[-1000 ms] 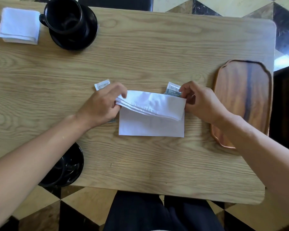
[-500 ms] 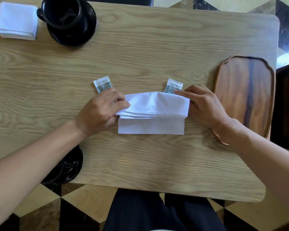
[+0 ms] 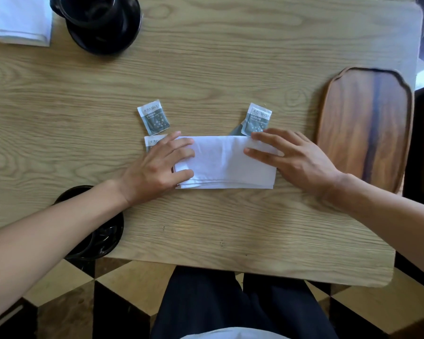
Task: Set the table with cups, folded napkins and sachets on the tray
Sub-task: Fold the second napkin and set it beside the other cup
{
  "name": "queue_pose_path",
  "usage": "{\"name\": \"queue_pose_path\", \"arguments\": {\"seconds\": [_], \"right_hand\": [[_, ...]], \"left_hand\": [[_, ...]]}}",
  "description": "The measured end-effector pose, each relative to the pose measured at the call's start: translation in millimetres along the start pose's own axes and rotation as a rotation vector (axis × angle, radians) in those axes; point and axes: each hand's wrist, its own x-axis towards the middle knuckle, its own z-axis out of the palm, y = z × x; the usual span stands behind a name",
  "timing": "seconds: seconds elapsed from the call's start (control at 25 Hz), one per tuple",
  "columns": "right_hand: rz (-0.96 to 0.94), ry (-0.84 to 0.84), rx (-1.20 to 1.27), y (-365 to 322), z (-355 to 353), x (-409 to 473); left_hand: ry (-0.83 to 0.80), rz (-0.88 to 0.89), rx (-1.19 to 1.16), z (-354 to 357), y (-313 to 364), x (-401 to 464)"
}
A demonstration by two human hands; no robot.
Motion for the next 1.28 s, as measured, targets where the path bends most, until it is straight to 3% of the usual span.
{"name": "queue_pose_path", "arguments": {"seconds": [0.16, 0.28, 0.4, 0.52, 0.64, 0.76, 0.88, 1.0, 1.12, 1.28], "right_hand": [[-0.051, -0.088, 0.062, 0, -1, -5], [-0.068, -0.176, 0.033, 2, -4, -7], [-0.065, -0.236, -0.005, 1, -7, -6], [-0.049, -0.287, -0.027, -1, -11, -6], [0.051, -0.292, 0.006, -8, -14, -9], [0.247, -0.124, 0.031, -35, -10, -9], [0.429, 0.060, 0.029, -88, 11, 12], [0.548, 0.063, 0.041, -118, 36, 44], [0.594, 0.024, -0.015, -105, 49, 38], [0.511, 0.018, -0.111, -84, 58, 9]], "left_hand": [[-0.080, -0.087, -0.155, 3, 3, -8], [-0.111, -0.041, -0.132, 10, 3, -13], [-0.187, -0.139, -0.135, 14, 3, -12], [-0.160, 0.017, -0.070, 17, 4, -16], [-0.216, 0.005, -0.109, 10, 5, -13], [-0.165, -0.131, -0.125, 8, 21, -9], [-0.005, -0.432, -0.017, 24, 53, 20], [-0.077, -0.673, 0.069, 44, 74, 49], [-0.191, -0.750, 0.128, 59, 72, 48], [-0.208, -0.725, 0.148, 66, 68, 42]]}}
